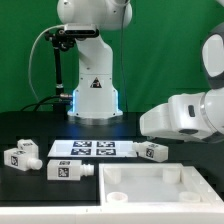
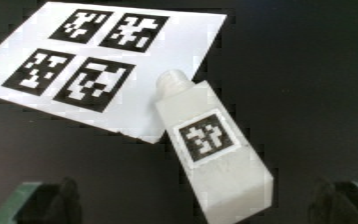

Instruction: Assemble one leg

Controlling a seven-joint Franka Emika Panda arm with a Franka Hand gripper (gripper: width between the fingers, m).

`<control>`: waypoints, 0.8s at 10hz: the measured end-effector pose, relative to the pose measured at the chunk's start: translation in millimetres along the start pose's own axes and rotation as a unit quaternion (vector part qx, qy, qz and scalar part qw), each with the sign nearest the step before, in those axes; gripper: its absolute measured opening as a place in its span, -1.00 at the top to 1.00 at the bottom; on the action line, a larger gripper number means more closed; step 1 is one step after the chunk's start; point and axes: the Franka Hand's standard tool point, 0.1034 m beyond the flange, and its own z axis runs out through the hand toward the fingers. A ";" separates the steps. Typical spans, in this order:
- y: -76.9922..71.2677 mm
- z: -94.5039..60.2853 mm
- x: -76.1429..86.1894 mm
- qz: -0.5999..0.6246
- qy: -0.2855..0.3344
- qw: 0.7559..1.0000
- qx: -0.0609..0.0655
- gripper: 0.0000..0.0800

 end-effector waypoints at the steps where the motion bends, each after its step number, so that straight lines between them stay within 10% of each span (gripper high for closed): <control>1: 1.3 0.2 0.2 -0.001 0.000 1.000 0.001 -0.62; 8: 8.5 1.4 1.2 0.002 -0.001 1.000 0.007 -0.62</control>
Offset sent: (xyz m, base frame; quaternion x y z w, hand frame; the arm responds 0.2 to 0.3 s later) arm 0.0000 0.0000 0.0000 0.0000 0.0000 0.0000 1.0000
